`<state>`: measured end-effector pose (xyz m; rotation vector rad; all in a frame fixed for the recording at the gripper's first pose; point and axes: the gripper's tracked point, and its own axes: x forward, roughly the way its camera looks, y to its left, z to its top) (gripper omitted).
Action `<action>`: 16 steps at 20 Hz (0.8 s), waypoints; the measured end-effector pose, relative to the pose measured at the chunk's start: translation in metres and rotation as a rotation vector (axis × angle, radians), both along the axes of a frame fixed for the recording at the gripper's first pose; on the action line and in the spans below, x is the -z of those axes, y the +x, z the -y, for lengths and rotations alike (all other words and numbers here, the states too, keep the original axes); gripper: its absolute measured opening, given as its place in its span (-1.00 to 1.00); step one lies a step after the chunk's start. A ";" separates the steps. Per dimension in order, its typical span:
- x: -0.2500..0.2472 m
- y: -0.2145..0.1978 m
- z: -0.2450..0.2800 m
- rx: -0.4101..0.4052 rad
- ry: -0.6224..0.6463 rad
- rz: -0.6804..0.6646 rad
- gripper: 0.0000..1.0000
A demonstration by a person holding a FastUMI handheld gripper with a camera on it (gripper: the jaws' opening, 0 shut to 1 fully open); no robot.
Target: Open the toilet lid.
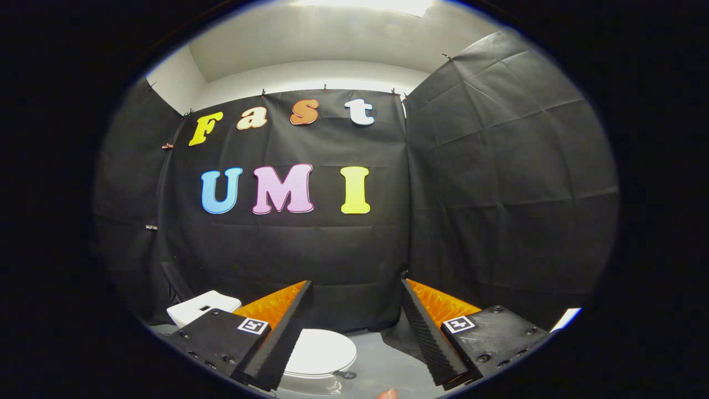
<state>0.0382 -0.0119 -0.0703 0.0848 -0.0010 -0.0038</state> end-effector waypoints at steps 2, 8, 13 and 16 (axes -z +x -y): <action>0.015 0.005 0.003 0.000 0.000 0.019 0.98; 0.078 0.019 0.013 -0.001 -0.032 -0.005 0.98; 0.143 0.029 0.008 -0.051 -0.083 -0.031 0.99; 0.197 0.028 0.002 -0.092 -0.101 -0.106 0.98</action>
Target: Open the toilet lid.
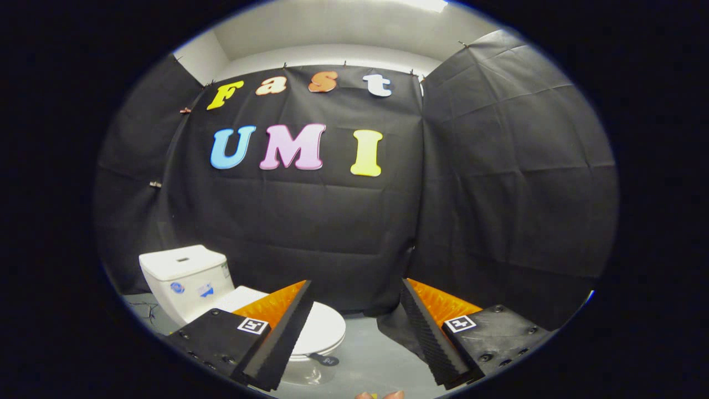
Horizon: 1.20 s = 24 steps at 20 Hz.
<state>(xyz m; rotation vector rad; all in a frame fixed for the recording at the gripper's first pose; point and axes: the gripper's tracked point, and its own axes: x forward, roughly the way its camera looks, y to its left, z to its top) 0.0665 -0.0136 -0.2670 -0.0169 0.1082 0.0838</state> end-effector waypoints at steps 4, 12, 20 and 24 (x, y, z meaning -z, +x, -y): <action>0.050 -0.001 -0.017 -0.065 0.035 -0.064 0.98; 0.161 0.010 -0.029 -0.064 0.142 -0.310 0.98; 0.242 0.028 -0.028 0.025 0.488 -0.568 0.97; 0.275 0.039 -0.017 0.100 0.739 -0.666 0.97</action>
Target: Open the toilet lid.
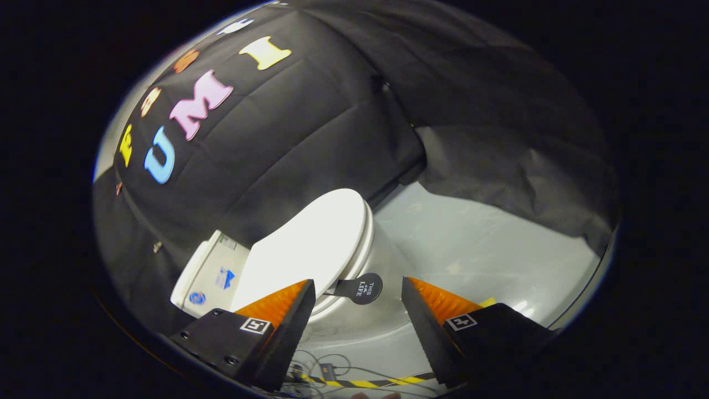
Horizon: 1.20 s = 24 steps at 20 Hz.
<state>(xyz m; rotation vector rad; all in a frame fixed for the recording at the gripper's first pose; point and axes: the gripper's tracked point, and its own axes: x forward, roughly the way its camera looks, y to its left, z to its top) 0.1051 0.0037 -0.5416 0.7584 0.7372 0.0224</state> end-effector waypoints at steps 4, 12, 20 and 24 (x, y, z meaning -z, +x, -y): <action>0.023 0.019 0.000 0.118 0.227 -0.066 0.97; 0.042 0.023 -0.022 0.209 0.514 -0.221 0.02; 0.005 0.029 -0.029 0.171 0.406 -0.235 -0.89; -0.033 0.033 -0.034 0.122 0.325 -0.200 -0.89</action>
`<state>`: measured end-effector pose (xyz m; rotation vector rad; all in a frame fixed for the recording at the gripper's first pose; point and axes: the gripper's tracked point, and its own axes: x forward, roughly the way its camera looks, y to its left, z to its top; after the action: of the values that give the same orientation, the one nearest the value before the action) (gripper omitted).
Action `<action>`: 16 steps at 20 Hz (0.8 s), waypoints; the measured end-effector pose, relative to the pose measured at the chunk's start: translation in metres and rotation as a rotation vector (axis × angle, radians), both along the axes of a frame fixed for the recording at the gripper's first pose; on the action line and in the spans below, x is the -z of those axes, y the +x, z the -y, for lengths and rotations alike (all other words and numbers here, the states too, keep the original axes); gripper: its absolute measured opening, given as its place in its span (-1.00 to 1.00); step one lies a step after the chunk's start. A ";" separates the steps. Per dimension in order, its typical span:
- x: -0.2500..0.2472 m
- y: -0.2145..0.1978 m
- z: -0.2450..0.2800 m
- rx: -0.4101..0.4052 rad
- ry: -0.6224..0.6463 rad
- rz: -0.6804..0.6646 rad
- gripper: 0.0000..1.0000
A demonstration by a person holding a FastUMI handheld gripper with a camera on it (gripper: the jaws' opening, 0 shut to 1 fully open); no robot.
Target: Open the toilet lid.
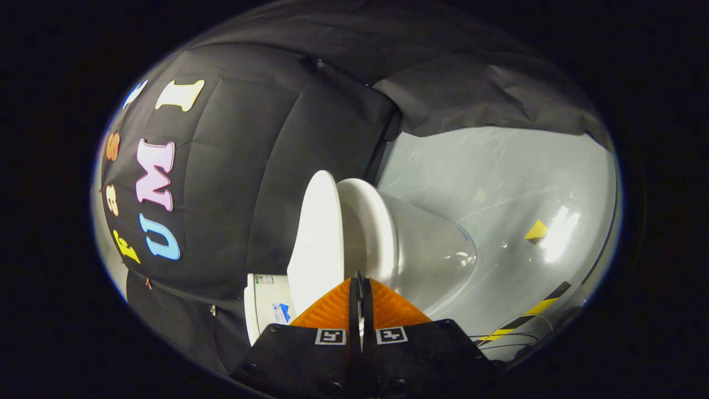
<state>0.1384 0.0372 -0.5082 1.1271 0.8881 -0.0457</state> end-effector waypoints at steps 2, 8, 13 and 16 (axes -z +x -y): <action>-0.020 0.003 -0.002 -0.014 -0.028 0.016 -0.90; -0.088 0.010 -0.026 -0.057 -0.118 0.082 -0.89; -0.155 0.016 -0.064 -0.144 -0.231 0.196 -0.89; -0.182 0.015 -0.086 -0.190 -0.340 0.237 -0.89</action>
<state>0.1530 0.1229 -0.3259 0.7109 0.7387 0.0891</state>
